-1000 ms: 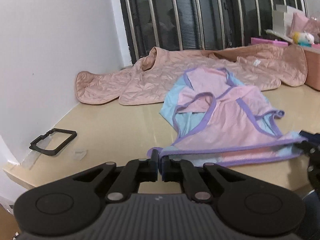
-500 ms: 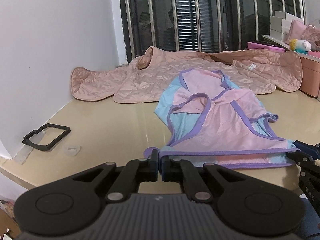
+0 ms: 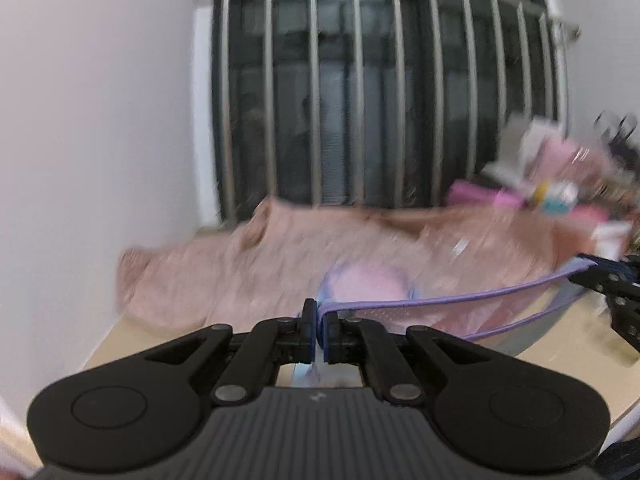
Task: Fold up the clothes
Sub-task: 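Lift the garment by its hem with both grippers, stretching it out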
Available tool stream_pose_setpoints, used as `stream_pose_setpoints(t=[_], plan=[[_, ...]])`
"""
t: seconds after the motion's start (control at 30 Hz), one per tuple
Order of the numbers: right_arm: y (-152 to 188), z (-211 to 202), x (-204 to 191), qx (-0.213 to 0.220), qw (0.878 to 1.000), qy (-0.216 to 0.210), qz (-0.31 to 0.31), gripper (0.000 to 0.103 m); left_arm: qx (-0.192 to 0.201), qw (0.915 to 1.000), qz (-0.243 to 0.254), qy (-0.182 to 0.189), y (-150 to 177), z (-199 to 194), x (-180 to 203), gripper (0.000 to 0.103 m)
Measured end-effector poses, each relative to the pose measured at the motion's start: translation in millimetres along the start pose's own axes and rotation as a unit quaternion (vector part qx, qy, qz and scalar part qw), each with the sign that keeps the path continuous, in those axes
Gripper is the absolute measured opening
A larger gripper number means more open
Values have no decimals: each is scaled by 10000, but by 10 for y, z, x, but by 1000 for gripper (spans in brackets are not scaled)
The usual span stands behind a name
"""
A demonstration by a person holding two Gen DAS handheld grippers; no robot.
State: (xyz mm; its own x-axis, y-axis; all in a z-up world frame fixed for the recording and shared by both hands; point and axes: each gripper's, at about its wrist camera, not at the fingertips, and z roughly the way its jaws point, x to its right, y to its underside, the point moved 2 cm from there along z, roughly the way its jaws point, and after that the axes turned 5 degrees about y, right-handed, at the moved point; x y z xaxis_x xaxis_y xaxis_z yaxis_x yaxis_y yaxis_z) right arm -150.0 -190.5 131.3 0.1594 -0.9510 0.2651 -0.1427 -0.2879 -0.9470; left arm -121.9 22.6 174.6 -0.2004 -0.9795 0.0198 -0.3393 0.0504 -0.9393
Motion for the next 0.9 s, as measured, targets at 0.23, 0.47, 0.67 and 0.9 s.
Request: stream_pose_setpoints(t=[0.23, 0.47, 0.67, 0.9], plan=[[-1142, -513, 381, 1250, 9916, 215, -260, 4, 583, 9951, -258, 762, -1066, -536, -132, 3], [-1804, -720, 575, 1759, 9829, 240, -482, 4, 779, 9917, -350, 964, -1807, -537, -223, 2], [-2093, -131, 769, 1406, 9888, 75, -489, 4, 479, 9961, -258, 701, -2164, 99, -327, 2], [-2311, 1497, 810, 361, 9972, 426, -498, 4, -316, 9984, 361, -304, -2433, 1581, -329, 3]])
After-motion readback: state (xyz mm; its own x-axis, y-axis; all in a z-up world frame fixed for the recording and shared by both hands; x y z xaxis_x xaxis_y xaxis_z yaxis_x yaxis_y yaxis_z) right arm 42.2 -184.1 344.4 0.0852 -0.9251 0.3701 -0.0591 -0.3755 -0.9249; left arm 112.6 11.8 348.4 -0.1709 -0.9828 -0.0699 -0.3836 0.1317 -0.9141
